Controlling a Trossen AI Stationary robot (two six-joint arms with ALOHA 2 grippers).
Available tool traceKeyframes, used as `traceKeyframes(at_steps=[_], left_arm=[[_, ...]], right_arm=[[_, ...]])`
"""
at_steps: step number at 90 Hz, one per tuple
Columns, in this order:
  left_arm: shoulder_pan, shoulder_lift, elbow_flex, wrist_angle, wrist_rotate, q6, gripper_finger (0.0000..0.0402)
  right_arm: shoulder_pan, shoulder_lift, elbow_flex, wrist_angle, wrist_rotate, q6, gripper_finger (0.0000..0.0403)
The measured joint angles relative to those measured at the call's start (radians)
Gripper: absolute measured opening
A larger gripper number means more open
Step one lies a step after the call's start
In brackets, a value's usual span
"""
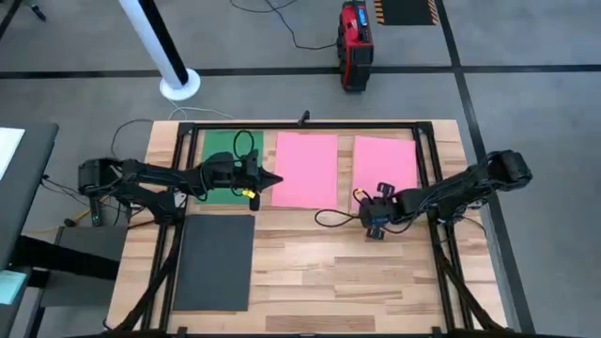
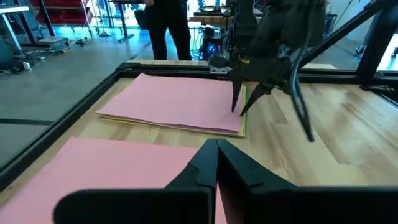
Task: Organize paper
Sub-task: Stack the pink paper on top of the pink paper
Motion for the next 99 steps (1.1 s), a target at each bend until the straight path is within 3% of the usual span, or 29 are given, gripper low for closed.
traceKeyframes(at_steps=[15,52,73,99], left_arm=[[0.0,0.0,0.0,0.0,0.0,-0.001,0.0],[0.0,0.0,0.0,-0.055,0.0,-0.003,0.0],[0.0,0.0,0.0,-0.059,0.0,0.003,0.0],[0.0,0.0,0.0,-0.067,0.0,0.004,0.0]], right_arm=[[0.0,0.004,0.015,0.021,-0.045,-0.022,0.0084],[-0.041,0.005,0.016,0.022,-0.023,-0.034,0.009],[-0.036,0.005,0.015,0.031,-0.096,-0.045,0.0087],[-0.05,0.005,0.009,0.038,-0.044,-0.045,0.0091]])
